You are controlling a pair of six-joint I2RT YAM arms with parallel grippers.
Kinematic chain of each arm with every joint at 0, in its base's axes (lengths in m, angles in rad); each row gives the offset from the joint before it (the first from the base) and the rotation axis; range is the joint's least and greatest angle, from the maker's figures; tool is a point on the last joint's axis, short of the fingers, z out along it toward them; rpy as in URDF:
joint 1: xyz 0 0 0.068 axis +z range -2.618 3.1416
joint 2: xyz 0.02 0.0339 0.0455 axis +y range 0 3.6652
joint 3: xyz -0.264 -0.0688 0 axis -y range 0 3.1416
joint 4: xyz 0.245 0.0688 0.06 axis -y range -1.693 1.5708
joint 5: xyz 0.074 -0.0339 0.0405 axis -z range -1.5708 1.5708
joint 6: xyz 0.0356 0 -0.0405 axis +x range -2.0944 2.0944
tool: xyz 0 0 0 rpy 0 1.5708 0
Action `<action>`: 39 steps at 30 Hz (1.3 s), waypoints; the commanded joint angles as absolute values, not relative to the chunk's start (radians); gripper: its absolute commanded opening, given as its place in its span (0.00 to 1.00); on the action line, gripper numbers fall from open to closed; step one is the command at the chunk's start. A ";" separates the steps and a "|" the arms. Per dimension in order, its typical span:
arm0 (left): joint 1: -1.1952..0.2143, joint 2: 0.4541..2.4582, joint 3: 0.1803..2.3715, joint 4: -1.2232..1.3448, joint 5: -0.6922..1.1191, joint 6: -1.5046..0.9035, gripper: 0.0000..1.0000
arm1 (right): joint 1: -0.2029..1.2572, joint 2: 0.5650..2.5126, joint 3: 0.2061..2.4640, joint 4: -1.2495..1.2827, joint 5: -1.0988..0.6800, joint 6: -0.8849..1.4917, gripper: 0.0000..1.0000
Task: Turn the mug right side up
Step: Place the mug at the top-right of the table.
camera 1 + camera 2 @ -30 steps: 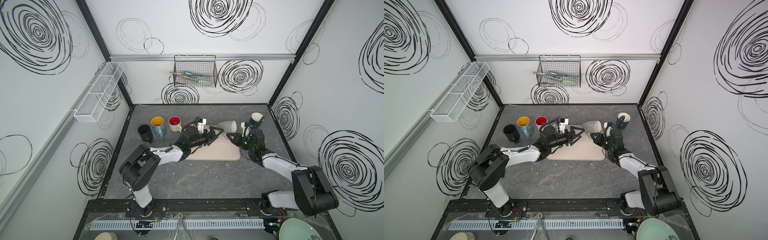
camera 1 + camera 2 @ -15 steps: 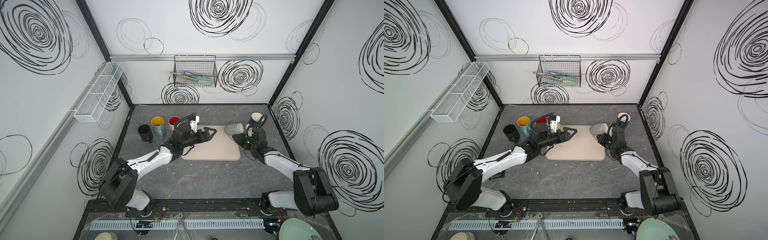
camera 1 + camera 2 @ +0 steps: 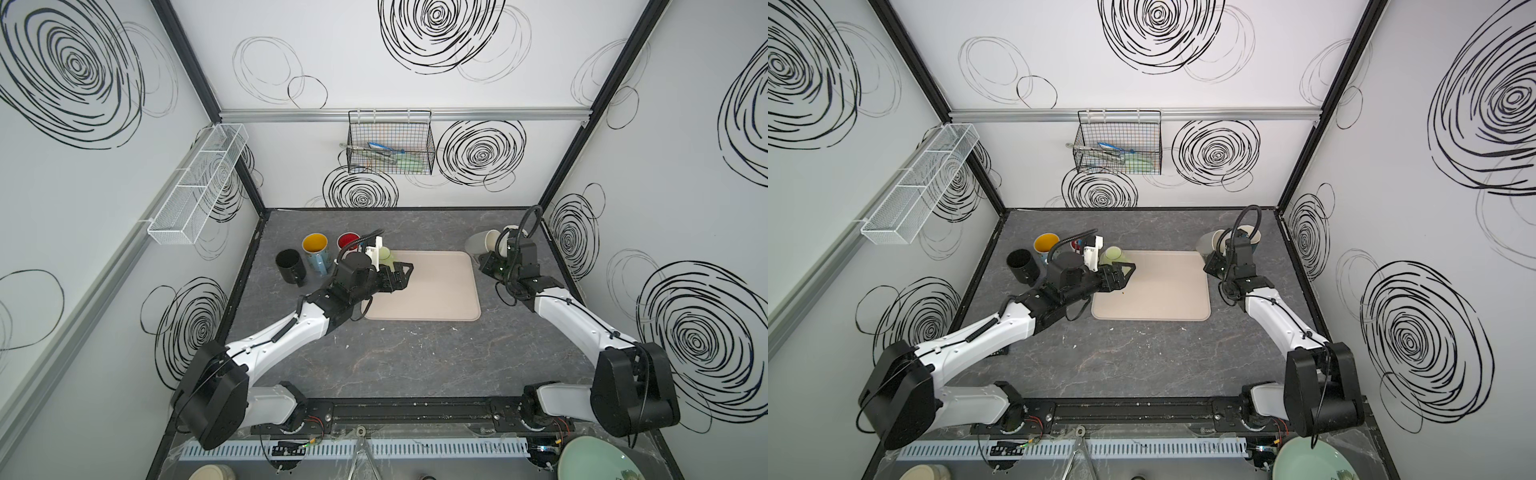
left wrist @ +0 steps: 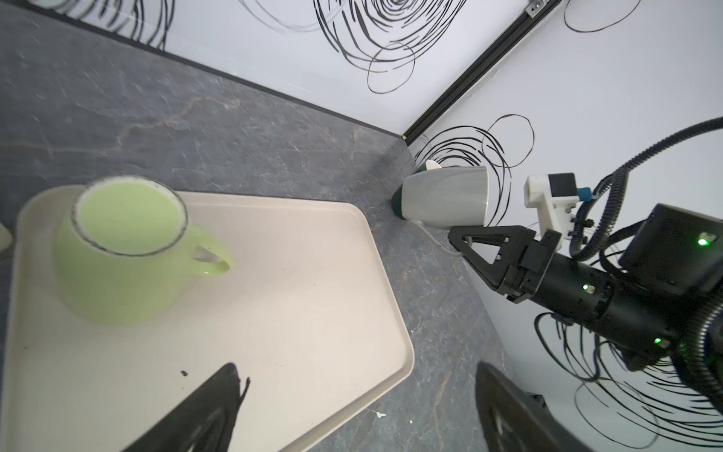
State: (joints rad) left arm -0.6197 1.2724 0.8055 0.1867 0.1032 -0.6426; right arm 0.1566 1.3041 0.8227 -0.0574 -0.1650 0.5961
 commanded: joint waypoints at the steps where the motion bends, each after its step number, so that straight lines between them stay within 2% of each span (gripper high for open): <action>1: -0.634 1.228 0.746 0.193 -0.013 -0.557 0.96 | 0.153 1.263 0.896 -0.102 -0.055 0.525 0.00; 11: -0.668 1.135 0.498 0.422 -0.167 -0.452 0.96 | 0.126 1.344 1.087 -0.299 0.031 0.447 0.00; 15: -0.669 1.111 0.468 0.434 -0.229 -0.433 0.96 | 0.101 1.371 1.134 -0.322 0.020 0.434 0.00; 39: -0.693 1.120 0.445 0.444 -0.261 -0.421 0.96 | 0.031 1.734 1.401 -0.338 -0.022 0.403 0.00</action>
State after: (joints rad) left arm -0.6876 1.1137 0.4446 0.3988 -0.2436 -0.4328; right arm 0.0387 1.7237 1.3346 -0.3710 -0.0490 0.4210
